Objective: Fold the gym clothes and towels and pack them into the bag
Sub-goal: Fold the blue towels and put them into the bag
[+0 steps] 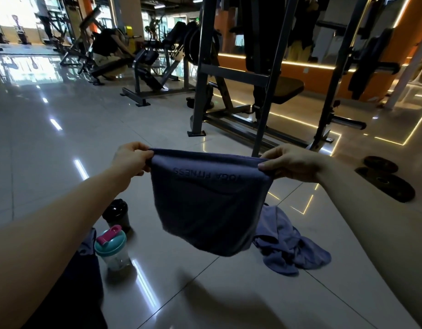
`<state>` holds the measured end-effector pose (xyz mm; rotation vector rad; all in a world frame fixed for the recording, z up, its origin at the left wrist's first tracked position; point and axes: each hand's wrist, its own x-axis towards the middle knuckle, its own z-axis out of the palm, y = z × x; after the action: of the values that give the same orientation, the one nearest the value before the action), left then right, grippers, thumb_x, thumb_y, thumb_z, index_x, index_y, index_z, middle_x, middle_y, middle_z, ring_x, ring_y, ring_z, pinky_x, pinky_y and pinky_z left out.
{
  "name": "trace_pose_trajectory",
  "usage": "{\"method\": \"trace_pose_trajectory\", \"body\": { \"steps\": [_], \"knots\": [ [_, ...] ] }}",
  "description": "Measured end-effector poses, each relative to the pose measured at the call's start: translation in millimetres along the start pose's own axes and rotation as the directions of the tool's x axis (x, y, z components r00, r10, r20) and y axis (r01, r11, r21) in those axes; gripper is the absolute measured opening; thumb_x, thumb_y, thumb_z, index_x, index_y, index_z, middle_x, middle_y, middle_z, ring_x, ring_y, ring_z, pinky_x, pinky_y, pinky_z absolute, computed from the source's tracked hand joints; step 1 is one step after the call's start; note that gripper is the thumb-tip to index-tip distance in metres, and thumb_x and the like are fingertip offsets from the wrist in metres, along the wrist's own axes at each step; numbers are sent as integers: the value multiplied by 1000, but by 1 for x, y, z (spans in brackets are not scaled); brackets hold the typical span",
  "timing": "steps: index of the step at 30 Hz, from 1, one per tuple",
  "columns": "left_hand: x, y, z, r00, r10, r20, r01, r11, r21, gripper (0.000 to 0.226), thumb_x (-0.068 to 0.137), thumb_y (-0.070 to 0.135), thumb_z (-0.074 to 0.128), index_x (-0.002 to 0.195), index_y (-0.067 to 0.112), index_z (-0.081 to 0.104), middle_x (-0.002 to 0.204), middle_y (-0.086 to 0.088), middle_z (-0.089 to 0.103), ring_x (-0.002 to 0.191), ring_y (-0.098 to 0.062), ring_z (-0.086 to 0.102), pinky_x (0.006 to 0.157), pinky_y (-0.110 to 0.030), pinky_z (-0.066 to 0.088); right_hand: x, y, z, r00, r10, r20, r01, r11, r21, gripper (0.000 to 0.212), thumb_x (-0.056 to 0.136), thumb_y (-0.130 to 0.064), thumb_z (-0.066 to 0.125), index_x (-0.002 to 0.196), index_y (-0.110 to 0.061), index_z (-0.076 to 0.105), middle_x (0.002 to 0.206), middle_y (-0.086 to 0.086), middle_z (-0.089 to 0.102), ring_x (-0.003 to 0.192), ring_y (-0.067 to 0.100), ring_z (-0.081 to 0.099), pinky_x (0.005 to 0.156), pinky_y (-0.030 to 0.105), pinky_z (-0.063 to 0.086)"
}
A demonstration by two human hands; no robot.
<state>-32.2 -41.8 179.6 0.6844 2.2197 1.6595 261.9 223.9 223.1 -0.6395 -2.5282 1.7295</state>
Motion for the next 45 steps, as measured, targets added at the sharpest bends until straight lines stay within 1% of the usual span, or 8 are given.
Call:
{"method": "trace_pose_trajectory", "body": {
  "steps": [9,12,17,27,33,37,40,45],
  "knots": [
    [5,0,-17,883,-45,468,188,946,-264,1,92,16,60,91,16,62,83,-4,61,71,-15,57,70,-28,43,-23,13,-24,982,-17,189,-23,977,210,42,61,-33,94,93,-12,78,104,8,73,94,19,71,75,26,59],
    [10,-7,-12,920,-77,385,146,978,-152,7,94,13,63,88,16,62,80,-3,58,65,-13,50,59,-25,34,-16,20,-24,987,42,154,-65,986,150,14,86,-21,72,92,-10,76,99,9,72,90,19,69,74,26,57],
    [17,-30,4,963,-171,210,153,983,97,6,92,8,69,91,13,67,82,-4,69,56,-10,64,53,-23,39,17,47,-9,985,164,-60,-170,979,-110,21,91,-15,70,107,-3,72,105,17,74,98,28,72,79,32,58],
    [32,-43,17,994,-105,-9,103,986,-131,5,90,-5,67,91,1,69,89,-17,71,82,-25,71,80,-32,60,64,57,20,870,-111,-480,-59,944,-326,9,91,-10,70,97,-11,78,88,8,71,82,19,63,69,29,49],
    [19,-76,10,969,-114,220,31,936,351,11,83,-7,68,87,2,71,85,-15,72,77,-21,68,68,-28,57,55,90,46,912,-47,-408,-186,838,-512,11,89,-12,71,95,-17,78,87,-2,71,84,17,66,81,35,54],
    [-15,-108,15,915,-203,349,-62,783,618,15,78,-2,69,81,12,73,79,-8,73,70,-16,63,63,-27,53,31,132,85,954,81,-289,-265,677,-687,19,82,-13,68,67,-24,68,70,2,63,70,23,60,66,32,48],
    [-56,-151,25,880,-268,391,-80,729,680,20,75,-1,69,74,18,73,74,-3,72,64,-12,61,55,-19,47,7,169,124,968,178,-175,-248,606,-756,15,86,-13,63,75,-16,73,73,5,67,69,23,60,58,32,42],
    [-116,-221,27,661,-523,538,-90,656,749,21,73,0,72,71,21,73,75,-3,74,67,-11,64,60,-22,50,-35,230,177,919,392,31,-241,623,-744,21,84,-21,69,85,0,72,84,18,71,62,26,53,56,29,37]
  ]
}}
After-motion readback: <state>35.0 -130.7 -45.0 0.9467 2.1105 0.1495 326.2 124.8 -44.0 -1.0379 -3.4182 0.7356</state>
